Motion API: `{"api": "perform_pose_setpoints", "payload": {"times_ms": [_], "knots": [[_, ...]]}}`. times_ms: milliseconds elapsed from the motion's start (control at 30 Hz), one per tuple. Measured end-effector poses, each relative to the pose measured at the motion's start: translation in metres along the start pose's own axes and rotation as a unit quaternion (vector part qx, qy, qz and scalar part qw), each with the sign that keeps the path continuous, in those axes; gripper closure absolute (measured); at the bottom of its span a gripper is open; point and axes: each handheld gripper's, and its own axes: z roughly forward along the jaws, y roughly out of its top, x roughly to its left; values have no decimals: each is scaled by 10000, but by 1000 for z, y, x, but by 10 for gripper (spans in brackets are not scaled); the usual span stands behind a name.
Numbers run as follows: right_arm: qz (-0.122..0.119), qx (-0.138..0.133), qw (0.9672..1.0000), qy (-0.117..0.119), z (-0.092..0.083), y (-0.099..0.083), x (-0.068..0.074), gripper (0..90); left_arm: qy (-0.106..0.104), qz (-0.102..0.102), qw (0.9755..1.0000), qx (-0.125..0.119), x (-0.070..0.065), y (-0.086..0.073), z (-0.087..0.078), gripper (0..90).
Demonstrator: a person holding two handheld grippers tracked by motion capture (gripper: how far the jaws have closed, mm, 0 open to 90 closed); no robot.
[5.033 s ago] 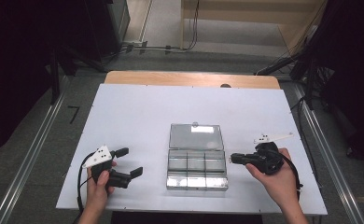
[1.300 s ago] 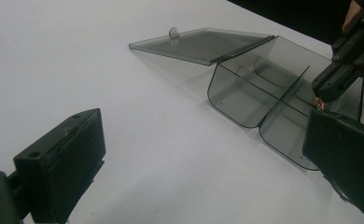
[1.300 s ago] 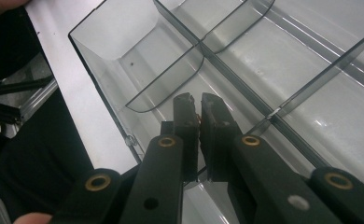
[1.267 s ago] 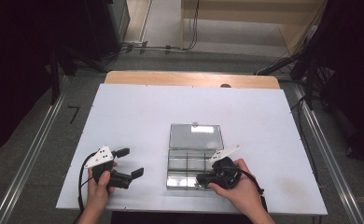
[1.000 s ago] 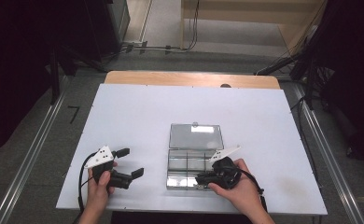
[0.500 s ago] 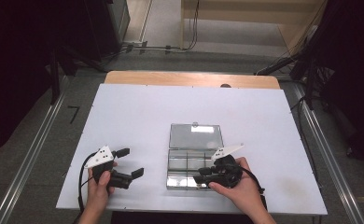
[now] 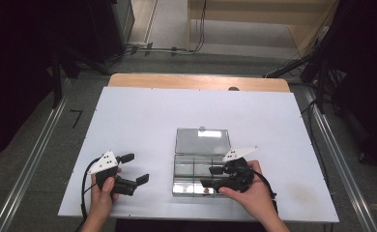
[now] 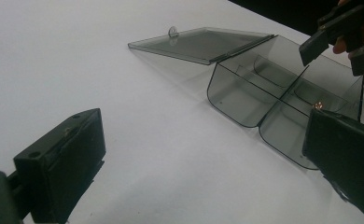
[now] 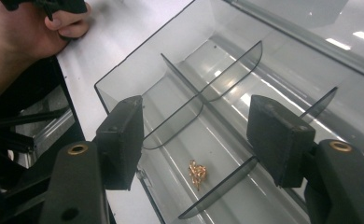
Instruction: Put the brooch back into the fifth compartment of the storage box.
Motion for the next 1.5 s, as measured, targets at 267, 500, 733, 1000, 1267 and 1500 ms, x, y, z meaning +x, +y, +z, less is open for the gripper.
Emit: {"api": "perform_pose_setpoints", "payload": {"times_ms": [267,500,733,1000,1267,1500], "knots": [[-7,-110,9999,-42,-8,4,-2,327,-3,20,10000,16,-1,0,0,0],[44,-159,9996,-209,-11,5,-5,309,-1,32,10000,24,-1,0,1,0],[-46,-131,9994,-317,-10,8,-7,236,11,37,10000,23,-2,0,1,0],[-59,-212,9990,-391,-15,10,-13,219,26,52,10000,43,-2,-1,1,0],[-46,-397,9988,-265,-24,16,-17,158,40,49,10000,46,-3,-1,1,0],[-114,-326,9992,-210,-26,20,-17,90,45,29,10000,31,-2,-1,0,0]]}}
